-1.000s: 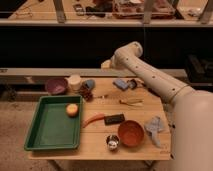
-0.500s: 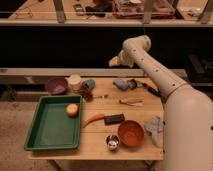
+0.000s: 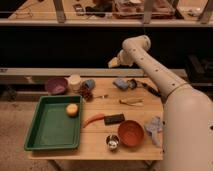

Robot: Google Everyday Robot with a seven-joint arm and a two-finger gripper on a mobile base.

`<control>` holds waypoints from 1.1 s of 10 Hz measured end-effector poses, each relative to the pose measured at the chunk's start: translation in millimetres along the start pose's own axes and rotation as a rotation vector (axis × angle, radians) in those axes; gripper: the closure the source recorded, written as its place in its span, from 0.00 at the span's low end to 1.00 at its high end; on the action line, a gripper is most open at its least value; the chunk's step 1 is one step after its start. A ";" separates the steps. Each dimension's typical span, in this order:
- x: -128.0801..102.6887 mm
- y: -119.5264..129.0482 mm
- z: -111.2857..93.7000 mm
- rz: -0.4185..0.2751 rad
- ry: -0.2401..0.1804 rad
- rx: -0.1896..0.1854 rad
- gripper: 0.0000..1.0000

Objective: Place sponge in red bowl

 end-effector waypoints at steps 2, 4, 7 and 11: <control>-5.4 11.7 -2.7 0.000 -0.014 -0.002 0.20; -8.4 14.9 -4.3 -0.012 -0.055 -0.001 0.20; -8.8 10.5 -10.5 -0.064 -0.064 -0.004 0.20; -26.8 -0.4 13.3 -0.093 -0.078 -0.004 0.20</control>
